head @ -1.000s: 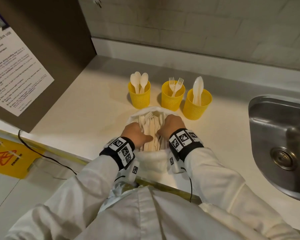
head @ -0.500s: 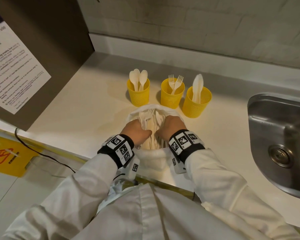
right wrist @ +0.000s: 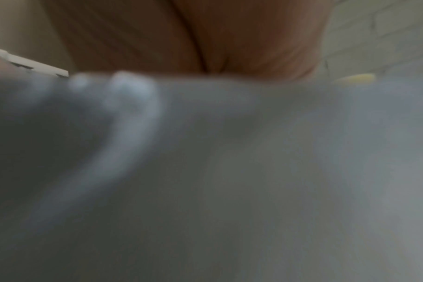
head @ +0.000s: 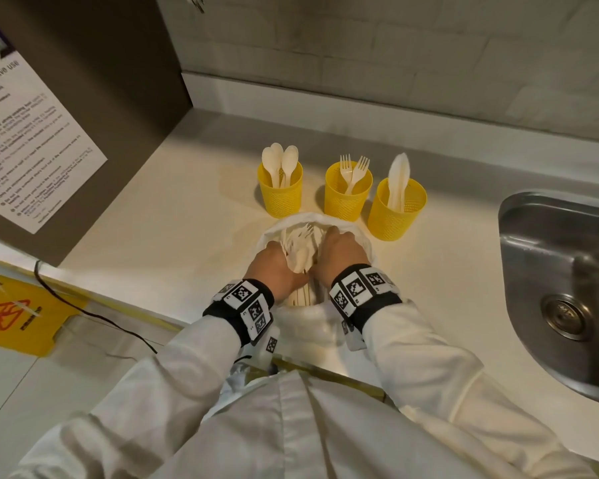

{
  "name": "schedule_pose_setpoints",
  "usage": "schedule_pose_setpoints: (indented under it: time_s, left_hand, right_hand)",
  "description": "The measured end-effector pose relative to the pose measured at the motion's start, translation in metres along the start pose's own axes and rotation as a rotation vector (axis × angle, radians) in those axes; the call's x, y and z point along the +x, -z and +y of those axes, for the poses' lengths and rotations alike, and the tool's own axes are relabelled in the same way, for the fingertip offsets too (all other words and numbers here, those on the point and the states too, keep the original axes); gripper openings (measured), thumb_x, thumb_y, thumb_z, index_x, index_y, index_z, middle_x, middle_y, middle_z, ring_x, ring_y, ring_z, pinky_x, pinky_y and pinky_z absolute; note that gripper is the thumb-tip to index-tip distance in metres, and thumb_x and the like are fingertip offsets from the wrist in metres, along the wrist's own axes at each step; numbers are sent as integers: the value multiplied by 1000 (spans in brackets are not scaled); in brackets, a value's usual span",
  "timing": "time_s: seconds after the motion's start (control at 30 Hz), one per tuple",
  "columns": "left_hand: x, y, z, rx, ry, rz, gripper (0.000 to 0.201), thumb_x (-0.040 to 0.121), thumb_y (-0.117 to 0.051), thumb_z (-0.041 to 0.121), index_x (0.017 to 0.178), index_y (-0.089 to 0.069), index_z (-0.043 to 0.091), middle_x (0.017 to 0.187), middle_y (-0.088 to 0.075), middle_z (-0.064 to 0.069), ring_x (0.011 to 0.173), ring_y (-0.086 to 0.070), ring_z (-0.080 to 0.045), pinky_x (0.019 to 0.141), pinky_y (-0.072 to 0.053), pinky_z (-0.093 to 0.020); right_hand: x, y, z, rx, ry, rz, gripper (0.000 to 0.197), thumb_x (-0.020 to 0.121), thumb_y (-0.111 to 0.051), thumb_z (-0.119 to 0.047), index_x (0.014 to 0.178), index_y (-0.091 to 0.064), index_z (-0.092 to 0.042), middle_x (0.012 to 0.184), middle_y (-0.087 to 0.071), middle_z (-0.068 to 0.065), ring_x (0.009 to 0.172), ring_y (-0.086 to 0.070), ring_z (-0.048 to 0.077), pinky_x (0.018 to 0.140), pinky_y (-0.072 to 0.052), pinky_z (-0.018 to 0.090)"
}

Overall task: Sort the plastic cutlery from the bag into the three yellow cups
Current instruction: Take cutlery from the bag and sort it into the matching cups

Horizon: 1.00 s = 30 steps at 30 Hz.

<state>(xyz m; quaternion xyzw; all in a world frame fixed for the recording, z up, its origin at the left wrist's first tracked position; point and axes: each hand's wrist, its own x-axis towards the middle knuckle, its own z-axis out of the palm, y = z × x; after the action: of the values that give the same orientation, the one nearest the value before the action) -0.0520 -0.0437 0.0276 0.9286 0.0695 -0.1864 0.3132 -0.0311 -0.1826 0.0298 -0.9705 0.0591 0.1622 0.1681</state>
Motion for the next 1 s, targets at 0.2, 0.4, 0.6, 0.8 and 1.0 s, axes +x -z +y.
schedule_pose_setpoints:
  time_s: [0.2, 0.4, 0.6, 0.8, 1.0]
  left_hand:
    - [5, 1, 1, -19, 5, -5, 49, 82, -75, 31, 121, -54, 10, 110, -67, -7, 97, -64, -27, 75, -48, -35]
    - [6, -3, 6, -70, 14, -28, 44, 89, -70, 25, 124, -50, 7, 107, -61, -3, 94, -57, -23, 63, -39, -28]
    - [12, -7, 3, -100, 19, -18, 54, 86, -72, 27, 130, -48, 9, 119, -63, -6, 103, -61, -27, 79, -45, -34]
    - [14, -9, 4, -176, 14, -11, 47, 85, -74, 25, 123, -51, 10, 110, -62, -3, 102, -61, -25, 79, -45, -33]
    - [15, -6, 5, -269, -55, 12, 31, 87, -75, 25, 111, -56, 18, 100, -66, 4, 91, -63, -16, 79, -47, -32]
  right_hand:
    - [4, 6, -2, -48, -17, -5, 49, 92, -66, -24, 134, -52, -4, 133, -60, 16, 122, -60, 28, 101, -52, 36]
    - [5, 4, 3, -10, -61, -17, 73, 89, -70, -36, 143, -35, -1, 140, -48, 18, 130, -50, 32, 103, -47, 36]
    - [6, 7, 8, 149, 0, 43, 67, 89, -63, -14, 148, -33, -8, 134, -58, 17, 126, -56, 35, 101, -50, 42]
    - [8, 12, 20, 491, -59, 42, 75, 80, -74, -8, 142, -33, -15, 110, -59, 9, 113, -63, 33, 80, -44, 30]
    - [5, 13, 26, 620, -27, 24, 63, 81, -76, -13, 133, -39, -16, 110, -60, 8, 105, -62, 31, 79, -41, 29]
